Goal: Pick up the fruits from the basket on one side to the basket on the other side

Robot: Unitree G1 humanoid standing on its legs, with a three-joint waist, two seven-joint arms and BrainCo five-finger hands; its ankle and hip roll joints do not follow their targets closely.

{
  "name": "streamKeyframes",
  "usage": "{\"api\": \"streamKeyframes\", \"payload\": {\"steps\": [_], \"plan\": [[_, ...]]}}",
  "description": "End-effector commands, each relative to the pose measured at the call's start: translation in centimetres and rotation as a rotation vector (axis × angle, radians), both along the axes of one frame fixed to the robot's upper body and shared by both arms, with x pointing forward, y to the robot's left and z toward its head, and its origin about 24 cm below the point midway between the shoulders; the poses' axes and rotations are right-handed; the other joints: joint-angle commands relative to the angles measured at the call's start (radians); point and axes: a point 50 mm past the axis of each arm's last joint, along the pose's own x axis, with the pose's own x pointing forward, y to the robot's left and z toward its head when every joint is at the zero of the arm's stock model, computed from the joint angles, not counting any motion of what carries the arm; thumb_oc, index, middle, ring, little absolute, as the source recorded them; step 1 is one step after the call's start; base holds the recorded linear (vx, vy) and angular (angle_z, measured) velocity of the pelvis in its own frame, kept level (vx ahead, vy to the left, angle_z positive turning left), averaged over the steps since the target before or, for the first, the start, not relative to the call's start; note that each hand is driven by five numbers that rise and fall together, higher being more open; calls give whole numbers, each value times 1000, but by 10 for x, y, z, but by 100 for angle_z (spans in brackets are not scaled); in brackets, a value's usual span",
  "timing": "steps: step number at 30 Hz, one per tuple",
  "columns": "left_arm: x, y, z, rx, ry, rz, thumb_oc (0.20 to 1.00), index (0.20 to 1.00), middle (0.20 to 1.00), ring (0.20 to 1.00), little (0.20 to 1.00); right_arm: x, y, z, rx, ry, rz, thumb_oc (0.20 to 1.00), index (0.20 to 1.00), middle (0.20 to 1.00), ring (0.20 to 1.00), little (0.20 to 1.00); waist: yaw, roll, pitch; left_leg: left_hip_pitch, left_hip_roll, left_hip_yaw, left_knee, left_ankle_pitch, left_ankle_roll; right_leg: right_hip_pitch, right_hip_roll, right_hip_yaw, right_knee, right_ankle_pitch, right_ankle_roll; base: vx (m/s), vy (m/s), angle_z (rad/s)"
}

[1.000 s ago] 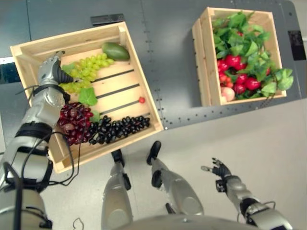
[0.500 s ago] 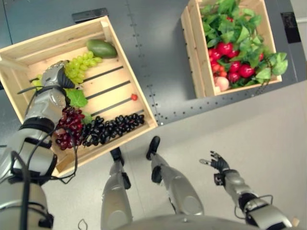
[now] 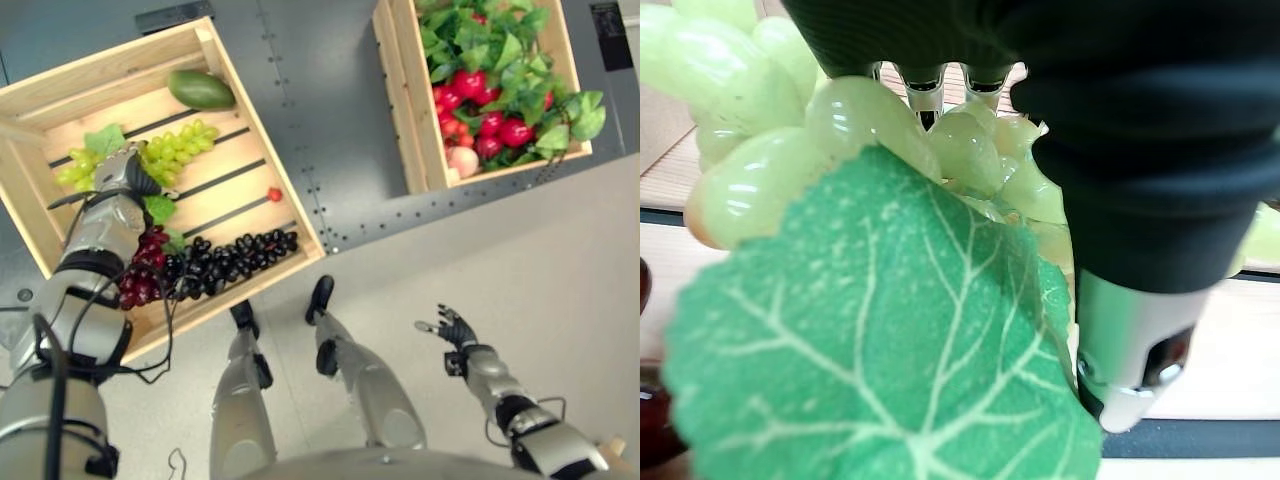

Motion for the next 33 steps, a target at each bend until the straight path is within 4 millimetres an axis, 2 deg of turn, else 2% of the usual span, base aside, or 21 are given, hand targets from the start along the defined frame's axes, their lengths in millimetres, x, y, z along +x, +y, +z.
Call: {"api": "streamKeyframes", "payload": {"steps": [1, 5, 12, 13, 14, 27, 33], "plan": [[-6, 8, -16, -4, 78, 34, 1000, 1000, 1000, 1000, 1000, -1, -18, 6, -46, -34, -25, 1000, 1000, 1000, 1000, 1000, -17, -14, 14, -4, 84, -29, -4, 55, -75, -40, -6, -28, 38, -15, 128, 0, 0, 0], [-7, 13, -8, 23, 68, 46, 1000, 1000, 1000, 1000, 1000, 3, -15, 9, -34, -55, -17, 1000, 1000, 1000, 1000, 1000, -24, -24, 14, -13, 86, -30, -9, 60, -76, -49, -1, -27, 33, -8, 130, 0, 0, 0], [-10, 15, -18, 25, 97, 52, 1000, 1000, 1000, 1000, 1000, 5, -15, 12, -23, -76, -29, 1000, 1000, 1000, 1000, 1000, -29, -40, 14, -21, 91, -25, -12, 61, -76, -60, 4, -25, 31, -5, 130, 0, 0, 0], [-11, 14, -20, 17, 103, 53, 501, 501, 501, 501, 501, 5, -16, 12, -23, -78, -33, 1000, 1000, 1000, 1000, 1000, -28, -41, 13, -22, 91, -25, -12, 61, -76, -60, 4, -25, 31, -4, 131, 0, 0, 0], [-11, 14, -22, 15, 106, 50, 200, 200, 200, 200, 200, 5, -17, 12, -25, -78, -36, 1000, 1000, 1000, 1000, 1000, -28, -41, 13, -23, 91, -25, -12, 62, -76, -60, 4, -26, 30, -5, 131, 0, 0, 0], [-15, 16, -29, 9, 120, 49, 200, 200, 200, 200, 200, 2, -17, 11, -24, -71, -23, 1000, 1000, 1000, 1000, 1000, -18, -37, 12, -18, 89, -30, -12, 62, -76, -52, 5, -29, 28, -6, 129, 0, 0, 0], [-20, 15, -40, -24, 131, 48, 200, 200, 200, 200, 200, -3, -18, 8, -26, -61, -29, 1000, 1000, 1000, 1000, 1000, -8, -35, 5, -6, 86, -34, -14, 63, -76, -36, 5, -33, 26, -9, 127, 0, 0, 0]]}}
